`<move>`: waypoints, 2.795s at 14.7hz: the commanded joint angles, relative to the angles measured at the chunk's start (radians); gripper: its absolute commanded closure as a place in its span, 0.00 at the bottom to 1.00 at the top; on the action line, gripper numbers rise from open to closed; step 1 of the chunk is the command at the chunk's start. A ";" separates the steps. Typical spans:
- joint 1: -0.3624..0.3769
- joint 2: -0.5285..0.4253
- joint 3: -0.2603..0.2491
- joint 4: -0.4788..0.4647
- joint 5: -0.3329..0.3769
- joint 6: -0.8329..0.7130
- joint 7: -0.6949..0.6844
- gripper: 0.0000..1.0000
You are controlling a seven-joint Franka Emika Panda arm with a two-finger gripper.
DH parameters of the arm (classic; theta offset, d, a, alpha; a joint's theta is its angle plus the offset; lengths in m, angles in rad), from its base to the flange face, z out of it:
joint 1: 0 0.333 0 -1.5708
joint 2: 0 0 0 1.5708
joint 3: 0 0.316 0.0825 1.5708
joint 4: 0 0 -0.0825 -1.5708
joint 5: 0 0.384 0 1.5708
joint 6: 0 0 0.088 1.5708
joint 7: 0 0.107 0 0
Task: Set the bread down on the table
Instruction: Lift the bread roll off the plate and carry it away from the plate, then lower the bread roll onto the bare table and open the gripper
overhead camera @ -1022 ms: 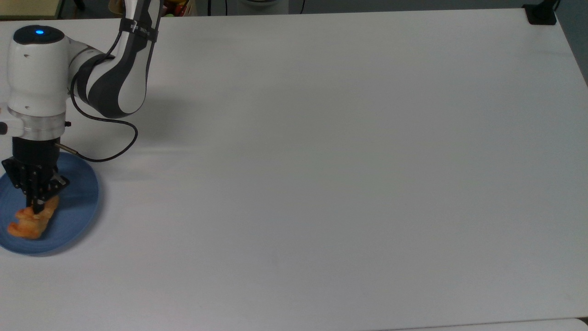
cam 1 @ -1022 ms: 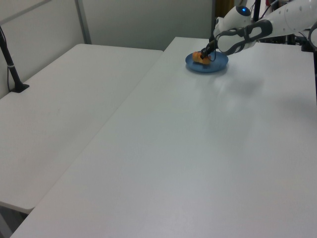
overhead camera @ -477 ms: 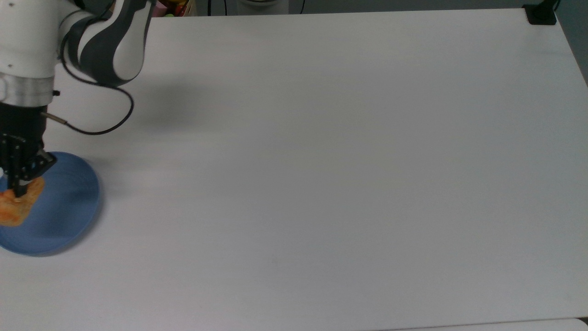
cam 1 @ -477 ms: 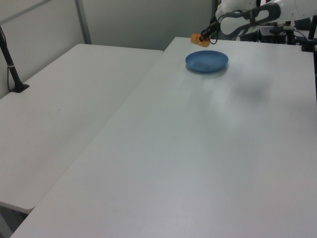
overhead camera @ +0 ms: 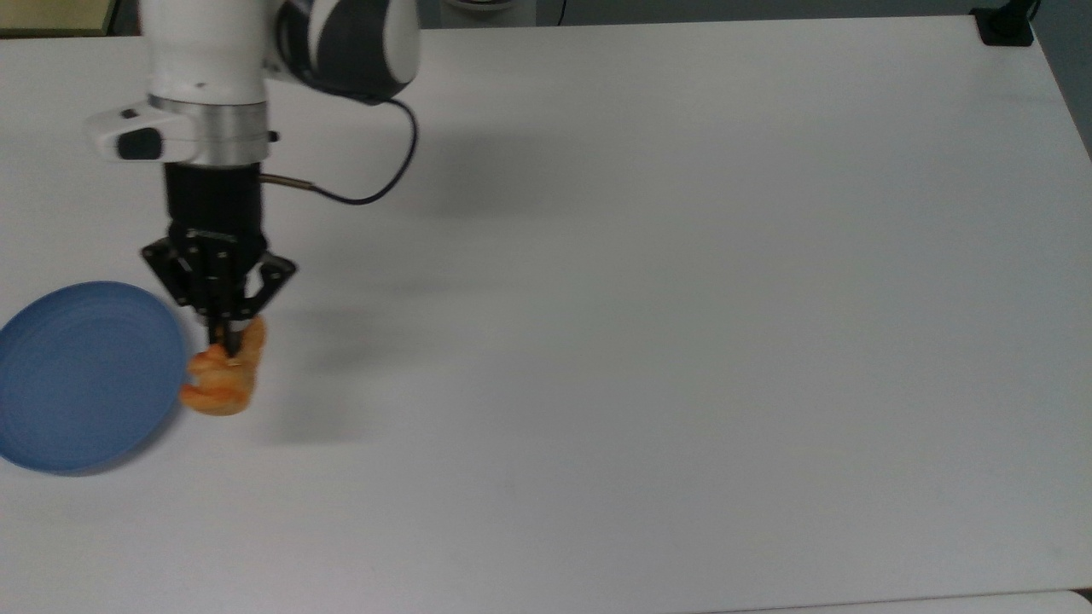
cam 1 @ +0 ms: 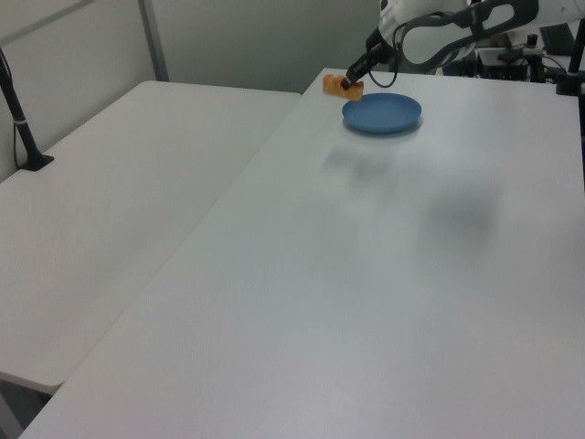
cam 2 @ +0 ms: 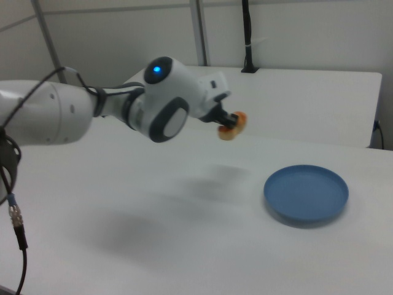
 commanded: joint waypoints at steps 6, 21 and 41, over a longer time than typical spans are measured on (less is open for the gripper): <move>0.134 -0.149 0.133 -0.214 -0.004 -0.015 0.037 1.00; 0.269 0.035 0.148 -0.215 -0.400 0.040 0.379 0.88; 0.254 -0.092 0.151 -0.215 -0.429 -0.150 0.613 0.00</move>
